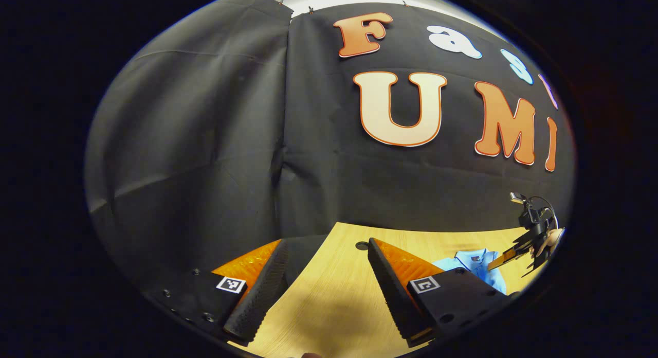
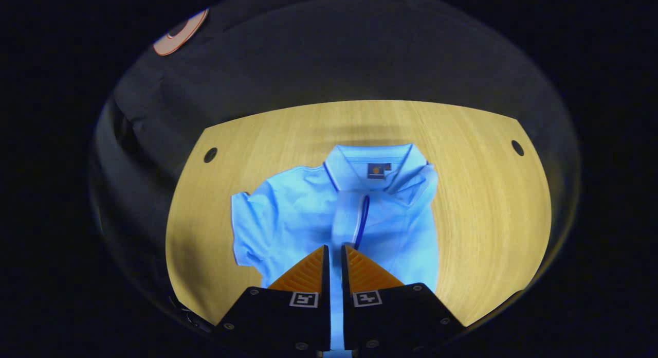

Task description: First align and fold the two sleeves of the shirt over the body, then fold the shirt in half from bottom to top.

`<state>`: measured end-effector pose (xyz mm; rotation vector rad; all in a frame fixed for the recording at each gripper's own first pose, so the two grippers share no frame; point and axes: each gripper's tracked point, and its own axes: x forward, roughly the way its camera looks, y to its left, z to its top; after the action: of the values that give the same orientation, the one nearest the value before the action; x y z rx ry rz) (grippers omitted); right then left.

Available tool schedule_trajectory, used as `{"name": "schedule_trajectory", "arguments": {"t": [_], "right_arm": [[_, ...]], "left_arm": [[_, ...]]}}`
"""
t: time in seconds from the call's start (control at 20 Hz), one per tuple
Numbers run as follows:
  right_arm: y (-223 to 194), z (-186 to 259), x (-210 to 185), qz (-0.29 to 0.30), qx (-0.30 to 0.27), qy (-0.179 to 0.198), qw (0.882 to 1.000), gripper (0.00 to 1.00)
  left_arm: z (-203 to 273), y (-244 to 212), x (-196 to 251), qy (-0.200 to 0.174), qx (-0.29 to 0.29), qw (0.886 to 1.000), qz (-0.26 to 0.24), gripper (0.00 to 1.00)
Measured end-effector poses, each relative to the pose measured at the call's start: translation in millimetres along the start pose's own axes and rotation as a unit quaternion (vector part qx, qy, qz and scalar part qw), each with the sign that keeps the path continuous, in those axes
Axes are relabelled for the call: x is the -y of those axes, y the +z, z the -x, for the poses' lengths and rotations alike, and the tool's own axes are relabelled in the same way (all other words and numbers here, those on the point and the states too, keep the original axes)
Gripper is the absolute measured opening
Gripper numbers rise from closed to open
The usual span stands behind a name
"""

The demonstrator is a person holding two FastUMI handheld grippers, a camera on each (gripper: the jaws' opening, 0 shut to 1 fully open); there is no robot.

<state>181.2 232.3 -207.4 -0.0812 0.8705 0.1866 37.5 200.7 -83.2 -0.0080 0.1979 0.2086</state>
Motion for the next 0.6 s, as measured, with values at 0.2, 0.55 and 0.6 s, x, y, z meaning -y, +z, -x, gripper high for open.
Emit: {"name": "schedule_trajectory", "arguments": {"t": [0.2,0.55,0.6], "right_arm": [[-1,12,-15,0.006,0.012,0.023,1.000,0.53],[11,63,6,0.007,0.078,0.016,0.997,0.98],[10,70,11,0.005,0.084,0.018,0.996,0.99]], "left_arm": [[-8,-6,29,-0.020,-0.012,1.000,0.000,1.00],[-32,-31,94,-0.069,-0.061,0.996,0.001,0.98],[-37,-38,108,-0.081,-0.077,0.994,0.007,1.00]]}}
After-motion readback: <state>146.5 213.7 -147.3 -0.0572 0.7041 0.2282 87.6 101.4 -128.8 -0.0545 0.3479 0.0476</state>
